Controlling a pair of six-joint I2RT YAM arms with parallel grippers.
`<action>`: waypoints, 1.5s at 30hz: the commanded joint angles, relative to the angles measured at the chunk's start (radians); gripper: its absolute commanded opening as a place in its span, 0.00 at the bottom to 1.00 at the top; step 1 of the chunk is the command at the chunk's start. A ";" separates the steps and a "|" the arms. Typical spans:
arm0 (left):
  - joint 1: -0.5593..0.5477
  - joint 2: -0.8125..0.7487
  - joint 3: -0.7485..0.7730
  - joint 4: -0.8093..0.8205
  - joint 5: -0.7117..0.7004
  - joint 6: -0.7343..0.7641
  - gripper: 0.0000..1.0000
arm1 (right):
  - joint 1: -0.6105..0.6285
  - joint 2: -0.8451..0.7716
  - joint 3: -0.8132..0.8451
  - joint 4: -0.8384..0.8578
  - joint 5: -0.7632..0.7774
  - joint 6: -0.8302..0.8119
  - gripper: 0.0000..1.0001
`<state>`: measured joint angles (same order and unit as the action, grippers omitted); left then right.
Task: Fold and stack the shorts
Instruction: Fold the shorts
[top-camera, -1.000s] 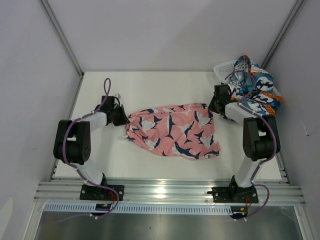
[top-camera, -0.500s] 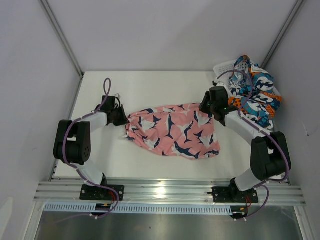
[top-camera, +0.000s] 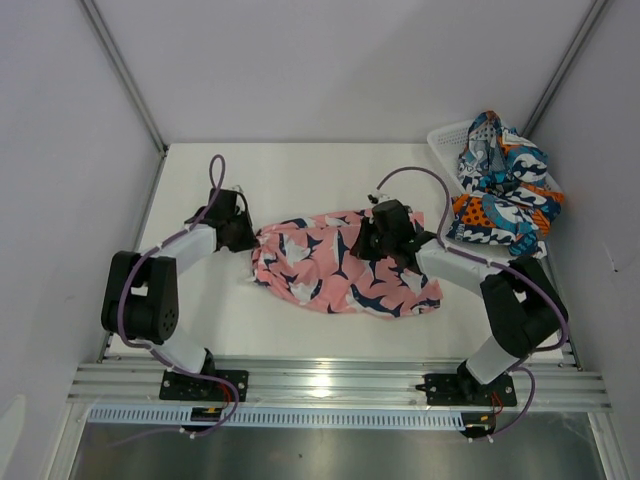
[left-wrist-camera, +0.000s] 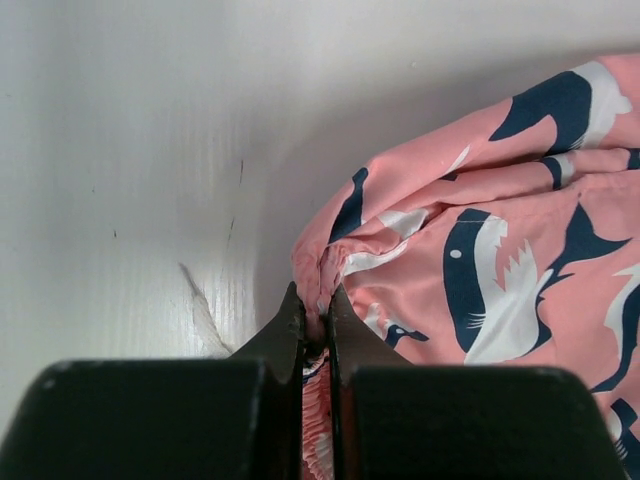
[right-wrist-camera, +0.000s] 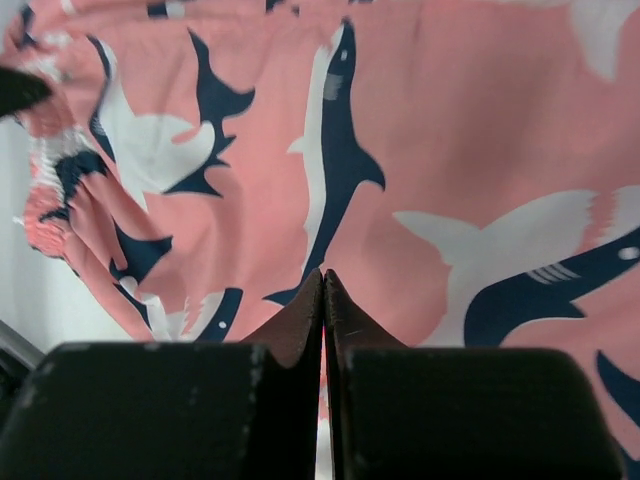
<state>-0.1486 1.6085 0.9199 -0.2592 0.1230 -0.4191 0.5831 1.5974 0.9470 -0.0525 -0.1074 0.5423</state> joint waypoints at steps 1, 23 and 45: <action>-0.016 -0.067 0.059 -0.048 -0.037 -0.015 0.00 | 0.027 0.047 0.010 -0.004 -0.032 0.022 0.00; -0.034 -0.145 0.344 -0.359 -0.074 -0.001 0.00 | 0.182 0.280 -0.007 0.095 -0.086 0.171 0.00; -0.077 -0.318 0.551 -0.588 0.000 0.017 0.00 | 0.296 0.785 0.429 0.361 -0.422 0.550 0.00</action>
<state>-0.2085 1.3350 1.4849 -0.8738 0.0895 -0.4072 0.8894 2.2967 1.3666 0.3538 -0.5056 1.0306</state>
